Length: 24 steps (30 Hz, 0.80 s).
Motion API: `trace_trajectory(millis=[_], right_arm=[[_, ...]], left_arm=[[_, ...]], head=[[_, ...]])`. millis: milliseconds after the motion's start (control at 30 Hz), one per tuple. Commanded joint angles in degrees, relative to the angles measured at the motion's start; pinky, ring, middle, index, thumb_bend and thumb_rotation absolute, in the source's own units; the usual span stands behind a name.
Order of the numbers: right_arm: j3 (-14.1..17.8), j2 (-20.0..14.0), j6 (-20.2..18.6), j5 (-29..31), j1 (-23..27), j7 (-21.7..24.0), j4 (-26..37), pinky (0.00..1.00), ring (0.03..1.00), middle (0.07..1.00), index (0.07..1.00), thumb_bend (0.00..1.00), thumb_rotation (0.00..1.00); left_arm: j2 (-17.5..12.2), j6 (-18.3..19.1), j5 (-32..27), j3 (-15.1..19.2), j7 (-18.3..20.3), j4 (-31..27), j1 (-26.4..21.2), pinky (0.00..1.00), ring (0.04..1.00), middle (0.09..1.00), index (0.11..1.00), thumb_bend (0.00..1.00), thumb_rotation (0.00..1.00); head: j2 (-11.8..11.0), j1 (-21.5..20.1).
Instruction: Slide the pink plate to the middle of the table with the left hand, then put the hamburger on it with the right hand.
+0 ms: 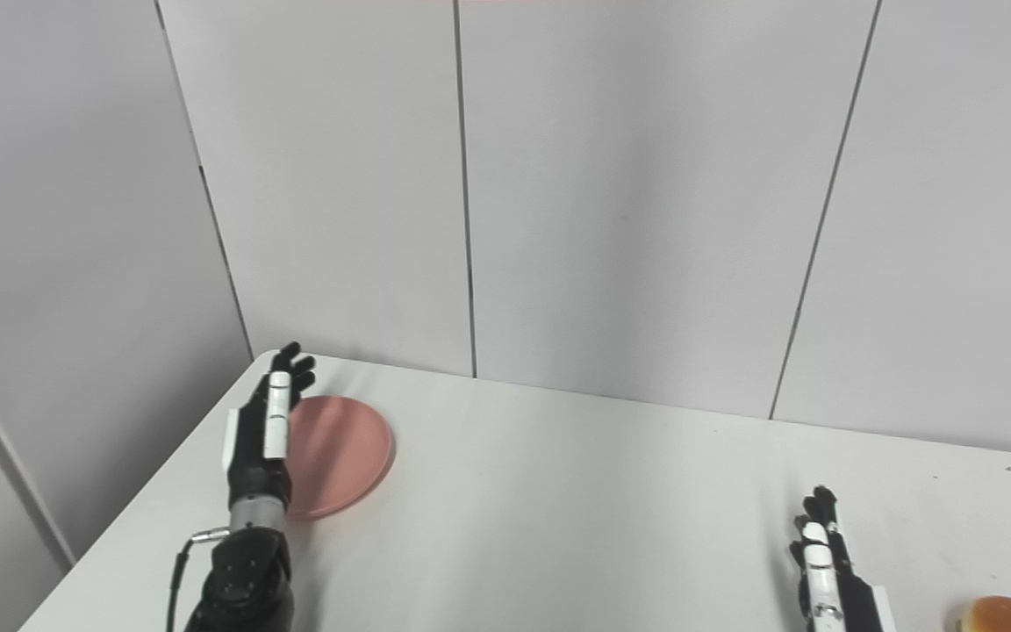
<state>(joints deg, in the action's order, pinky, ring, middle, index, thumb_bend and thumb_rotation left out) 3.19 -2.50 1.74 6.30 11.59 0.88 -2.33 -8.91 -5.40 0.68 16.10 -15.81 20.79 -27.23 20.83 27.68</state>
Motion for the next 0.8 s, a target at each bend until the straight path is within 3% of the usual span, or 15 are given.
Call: trace_trajectory(millis=[0,200,400,600,767], right_arm=[[-0.2,-0.1,1.2,0.3,1.1,0.9,3.1,1.00,0.997,1.000,1.000,0.42,1.00],[0.4,0.7,0.7,1.9,1.1,0.5,3.8,1.00,0.994,0.998,0.992,0.40,0.95],[0.1,-0.1,1.4,1.0,0.9,1.0,4.2,1.00,0.988,1.000,0.995,0.38,0.99],[0.1,-0.4,1.0,1.2,0.6,1.0,4.7,1.00,0.983,1.000,0.980,0.45,0.96],[0.1,-0.2,1.4,0.9,0.7,0.7,4.7,1.00,0.988,1.000,0.990,0.42,0.97]], left_arm=[[-2.9,-2.9,-0.2,0.8,-0.6,0.5,-2.9,0.89,0.793,0.785,0.777,0.77,1.00],[-7.3,-3.8,-0.6,2.9,-1.8,5.0,-3.5,0.85,0.756,0.741,0.733,0.78,1.00],[-10.9,-6.3,-2.3,4.3,-1.0,10.6,-4.1,0.85,0.753,0.738,0.727,0.82,1.00],[-12.8,-7.1,-3.5,4.9,-0.9,14.6,-4.9,0.86,0.755,0.739,0.724,0.80,1.00],[-13.1,-7.5,-4.1,4.2,-0.6,18.0,-5.7,0.83,0.761,0.742,0.727,0.78,1.00]], head=[[0.1,0.0],[0.2,1.4],[0.2,1.9],[0.4,2.3],[0.6,2.5]])
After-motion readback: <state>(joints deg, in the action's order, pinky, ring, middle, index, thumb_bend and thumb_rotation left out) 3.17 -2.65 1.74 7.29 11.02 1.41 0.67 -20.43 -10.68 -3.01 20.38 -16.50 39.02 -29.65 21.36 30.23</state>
